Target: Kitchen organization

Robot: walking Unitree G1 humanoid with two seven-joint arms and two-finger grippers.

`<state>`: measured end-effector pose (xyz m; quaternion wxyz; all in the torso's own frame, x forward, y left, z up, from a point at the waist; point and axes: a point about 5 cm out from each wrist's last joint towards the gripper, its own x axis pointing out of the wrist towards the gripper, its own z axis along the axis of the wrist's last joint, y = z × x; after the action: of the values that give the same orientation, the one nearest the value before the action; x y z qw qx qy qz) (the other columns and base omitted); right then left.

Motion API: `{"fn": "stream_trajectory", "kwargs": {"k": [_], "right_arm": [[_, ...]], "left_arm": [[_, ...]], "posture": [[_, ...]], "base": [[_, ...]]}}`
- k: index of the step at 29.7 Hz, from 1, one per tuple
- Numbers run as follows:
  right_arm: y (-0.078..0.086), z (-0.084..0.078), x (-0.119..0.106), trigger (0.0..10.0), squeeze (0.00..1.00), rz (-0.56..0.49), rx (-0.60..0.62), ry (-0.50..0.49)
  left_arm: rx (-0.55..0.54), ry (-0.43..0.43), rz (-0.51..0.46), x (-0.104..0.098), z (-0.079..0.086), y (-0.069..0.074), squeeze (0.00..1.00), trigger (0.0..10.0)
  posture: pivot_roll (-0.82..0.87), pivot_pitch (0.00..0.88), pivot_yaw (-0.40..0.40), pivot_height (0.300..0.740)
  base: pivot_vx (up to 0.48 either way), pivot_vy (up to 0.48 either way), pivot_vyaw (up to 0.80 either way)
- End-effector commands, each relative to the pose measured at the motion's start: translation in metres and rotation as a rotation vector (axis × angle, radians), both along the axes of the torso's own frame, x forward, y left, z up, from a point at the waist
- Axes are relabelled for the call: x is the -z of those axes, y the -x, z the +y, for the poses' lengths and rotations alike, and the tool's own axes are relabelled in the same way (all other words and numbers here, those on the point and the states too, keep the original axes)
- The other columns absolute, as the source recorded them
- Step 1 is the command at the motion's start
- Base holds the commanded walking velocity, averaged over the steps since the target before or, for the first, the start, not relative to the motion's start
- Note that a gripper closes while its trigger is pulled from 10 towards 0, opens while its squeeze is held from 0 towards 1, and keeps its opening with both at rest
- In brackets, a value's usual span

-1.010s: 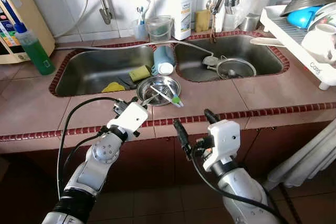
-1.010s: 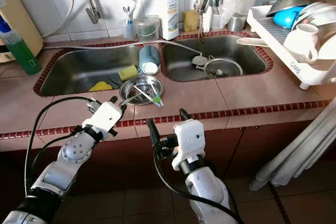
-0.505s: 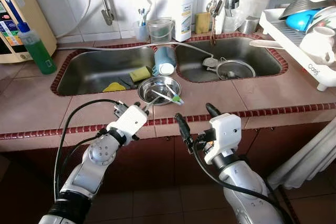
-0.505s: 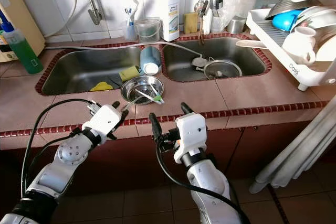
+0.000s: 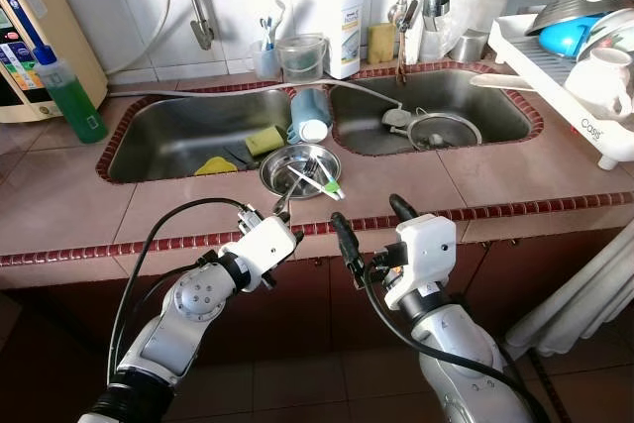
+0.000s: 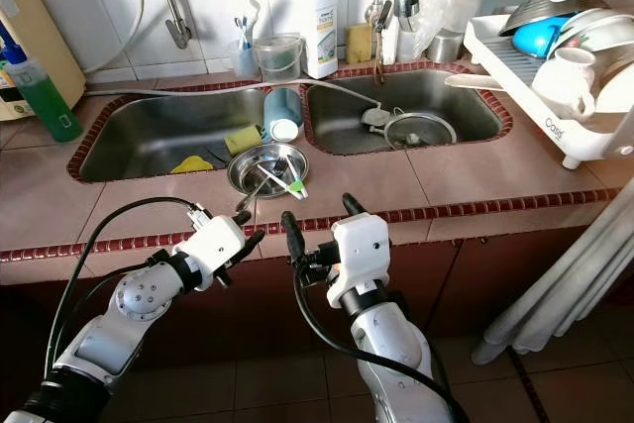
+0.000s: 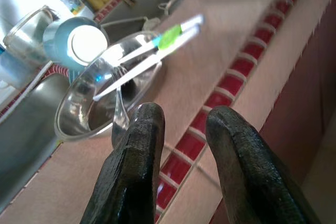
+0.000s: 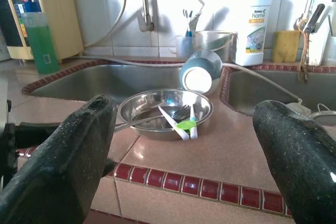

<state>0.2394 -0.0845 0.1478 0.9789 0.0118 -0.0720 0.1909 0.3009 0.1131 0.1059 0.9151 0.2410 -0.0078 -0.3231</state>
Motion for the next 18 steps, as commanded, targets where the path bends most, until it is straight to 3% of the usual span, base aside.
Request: {"fn": "stream_trajectory", "kwargs": {"k": [1, 3, 6, 7, 10, 13, 18], "right_arm": [[0.0, 0.003, 0.001, 10.0, 0.0, 0.002, -0.008, -0.004], [-0.001, 0.002, 0.001, 10.0, 0.0, -0.004, 0.003, -0.005], [-0.005, -0.001, 0.001, 10.0, 0.0, -0.019, 0.031, -0.01], [-0.009, -0.005, 0.0, 10.0, 0.0, -0.029, 0.072, -0.005], [-0.015, -0.012, 0.002, 10.0, 0.0, -0.038, 0.121, 0.013], [-0.027, -0.024, 0.005, 10.0, 0.0, -0.046, 0.201, 0.024], [-0.041, -0.036, 0.01, 10.0, 0.0, -0.071, 0.264, 0.055]], "left_arm": [[-0.03, 0.079, 0.008, -0.01, 0.004, -0.002, 0.0, 10.0], [-0.087, 0.199, 0.044, -0.015, 0.006, -0.006, 0.0, 10.0], [-0.147, 0.307, 0.046, -0.022, 0.01, -0.01, 0.0, 10.0], [-0.223, 0.358, 0.034, -0.025, 0.016, -0.014, 0.0, 10.0], [-0.308, 0.403, 0.019, -0.026, 0.022, -0.018, 0.0, 10.0], [-0.418, 0.508, 0.022, -0.023, 0.03, -0.02, 0.0, 10.0], [-0.475, 0.615, 0.055, -0.012, 0.031, -0.022, 0.0, 10.0]], "posture": [[-0.24, 0.004, 0.114, 0.74], [-0.24, 0.0, 0.108, 0.74], [-0.24, 0.0, 0.102, 0.74], [-0.23, 0.0, 0.086, 0.74], [-0.23, 0.0, 0.078, 0.74], [-0.23, 0.0, 0.062, 0.74], [-0.22, 0.0, 0.038, 0.74]], "base": [[0.0, 0.0, 0.0], [0.0, 0.0, 0.0], [0.0, 0.0, 0.0], [0.0, 0.0, 0.0], [0.0, 0.0, 0.0], [0.0, 0.0, 0.0], [0.0, 0.0, 0.0]]}}
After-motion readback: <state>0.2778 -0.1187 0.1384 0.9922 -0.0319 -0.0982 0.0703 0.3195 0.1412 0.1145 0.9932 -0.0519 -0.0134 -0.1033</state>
